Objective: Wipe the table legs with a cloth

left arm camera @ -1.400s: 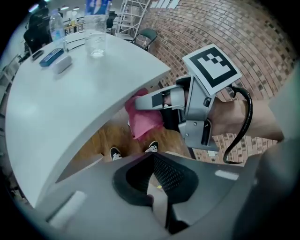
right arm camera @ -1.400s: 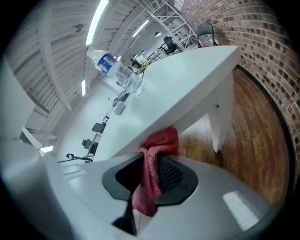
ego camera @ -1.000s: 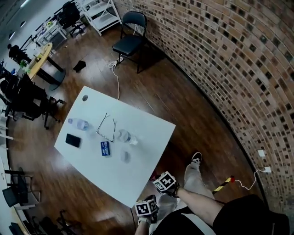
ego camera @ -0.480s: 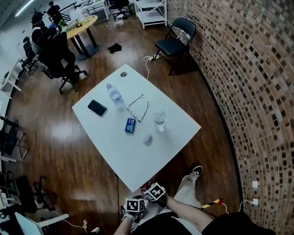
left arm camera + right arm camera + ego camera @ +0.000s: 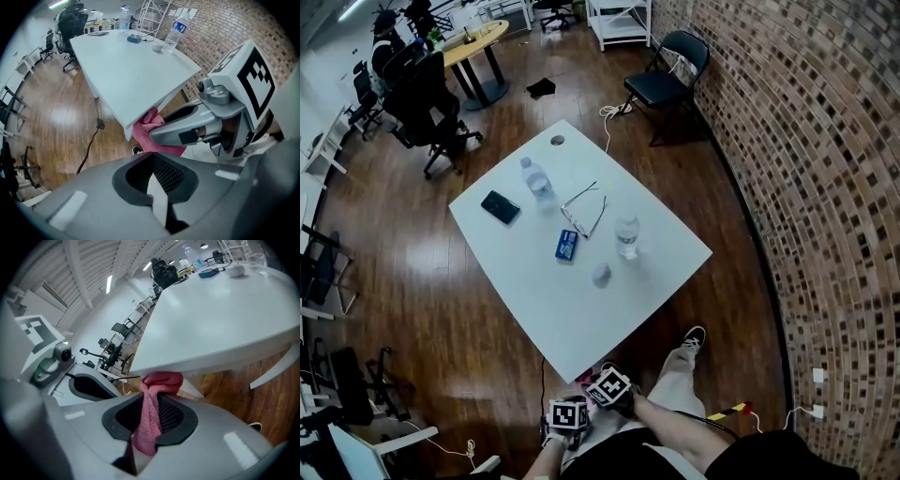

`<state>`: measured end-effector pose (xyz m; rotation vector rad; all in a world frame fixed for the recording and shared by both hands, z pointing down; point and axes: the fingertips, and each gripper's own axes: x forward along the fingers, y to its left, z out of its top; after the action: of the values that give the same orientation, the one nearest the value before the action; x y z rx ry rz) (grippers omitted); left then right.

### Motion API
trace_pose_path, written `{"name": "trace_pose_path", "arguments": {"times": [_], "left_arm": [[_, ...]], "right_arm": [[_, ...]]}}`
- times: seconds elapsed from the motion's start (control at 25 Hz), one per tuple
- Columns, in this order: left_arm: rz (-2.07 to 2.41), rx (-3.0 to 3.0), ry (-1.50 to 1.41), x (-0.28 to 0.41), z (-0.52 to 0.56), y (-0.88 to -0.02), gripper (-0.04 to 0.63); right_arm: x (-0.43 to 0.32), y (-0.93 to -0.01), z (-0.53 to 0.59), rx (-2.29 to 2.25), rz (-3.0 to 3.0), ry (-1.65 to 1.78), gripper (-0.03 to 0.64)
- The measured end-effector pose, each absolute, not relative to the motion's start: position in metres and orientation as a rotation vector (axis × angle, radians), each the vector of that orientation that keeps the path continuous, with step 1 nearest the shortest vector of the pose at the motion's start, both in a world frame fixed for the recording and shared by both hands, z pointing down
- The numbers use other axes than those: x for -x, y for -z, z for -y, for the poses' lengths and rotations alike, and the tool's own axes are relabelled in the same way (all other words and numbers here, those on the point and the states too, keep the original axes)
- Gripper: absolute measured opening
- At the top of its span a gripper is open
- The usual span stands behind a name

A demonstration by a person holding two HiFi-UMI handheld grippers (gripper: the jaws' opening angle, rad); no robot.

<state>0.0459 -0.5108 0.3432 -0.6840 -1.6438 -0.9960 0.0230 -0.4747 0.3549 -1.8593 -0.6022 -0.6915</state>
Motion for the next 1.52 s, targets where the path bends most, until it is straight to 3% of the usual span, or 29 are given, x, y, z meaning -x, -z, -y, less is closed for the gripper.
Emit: {"name": "trace_pose_path", "arguments": {"times": [0.48, 0.92, 1.52], "left_arm": [[1.499, 0.546, 0.88, 0.009, 0.504, -0.31, 0.002], [1.668, 0.496, 0.84, 0.179, 0.44, -0.295, 0.002], [1.652, 0.495, 0.856, 0.322, 0.43, -0.286, 0.002]], "right_arm": [[0.074, -0.34, 0.441, 1.749, 0.749, 0.553, 0.06], [0.24, -0.35, 0.392, 1.663, 0.852, 0.474, 0.06], [0.473, -0.345, 0.344, 1.453, 1.102, 0.205, 0.06]]}}
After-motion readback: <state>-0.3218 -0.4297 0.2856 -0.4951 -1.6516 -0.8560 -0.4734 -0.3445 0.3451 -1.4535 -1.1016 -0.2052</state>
